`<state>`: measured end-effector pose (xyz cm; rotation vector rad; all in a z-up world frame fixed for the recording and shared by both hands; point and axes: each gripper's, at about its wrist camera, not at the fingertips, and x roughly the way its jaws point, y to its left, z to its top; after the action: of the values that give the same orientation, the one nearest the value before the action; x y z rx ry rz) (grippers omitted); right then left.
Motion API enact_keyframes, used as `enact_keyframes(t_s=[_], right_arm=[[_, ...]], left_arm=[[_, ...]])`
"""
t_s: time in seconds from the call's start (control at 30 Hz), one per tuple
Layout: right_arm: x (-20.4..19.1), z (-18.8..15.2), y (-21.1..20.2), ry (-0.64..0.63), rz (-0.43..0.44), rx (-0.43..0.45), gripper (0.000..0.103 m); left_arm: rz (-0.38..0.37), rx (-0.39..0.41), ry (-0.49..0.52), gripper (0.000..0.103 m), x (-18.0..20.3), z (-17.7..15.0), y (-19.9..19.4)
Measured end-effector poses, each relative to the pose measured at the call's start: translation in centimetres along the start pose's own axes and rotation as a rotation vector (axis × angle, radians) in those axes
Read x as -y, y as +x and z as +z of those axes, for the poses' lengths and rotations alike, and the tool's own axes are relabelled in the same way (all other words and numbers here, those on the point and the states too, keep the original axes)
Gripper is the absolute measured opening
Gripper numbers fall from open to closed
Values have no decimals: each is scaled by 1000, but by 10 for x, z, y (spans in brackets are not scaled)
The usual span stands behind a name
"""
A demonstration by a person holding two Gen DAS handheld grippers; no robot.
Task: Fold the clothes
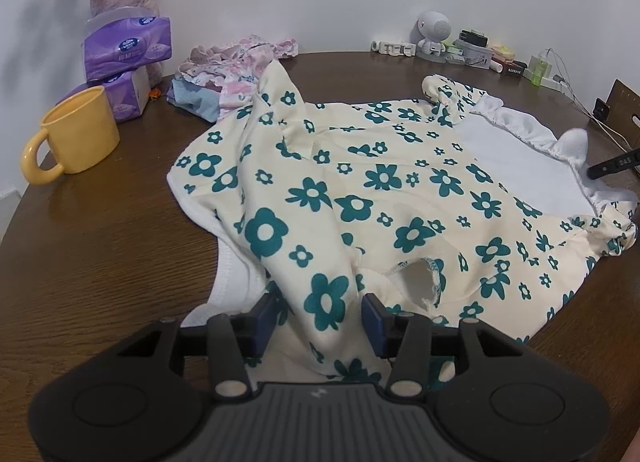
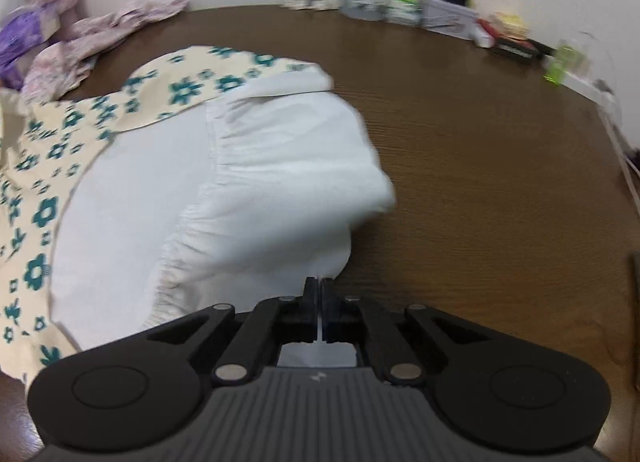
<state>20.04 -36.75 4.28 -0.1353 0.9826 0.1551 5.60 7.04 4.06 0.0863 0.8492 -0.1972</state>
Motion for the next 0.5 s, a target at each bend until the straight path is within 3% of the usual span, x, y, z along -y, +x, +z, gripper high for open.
enact_keyframes(t_s=[0.13, 0.5], right_arm=[[22, -16, -6, 76, -21, -29, 1], [13, -46, -25, 102, -29, -23, 1]], left_arm=[[-6, 7, 6, 46, 1, -1, 0], [-16, 19, 19, 46, -3, -7, -2]])
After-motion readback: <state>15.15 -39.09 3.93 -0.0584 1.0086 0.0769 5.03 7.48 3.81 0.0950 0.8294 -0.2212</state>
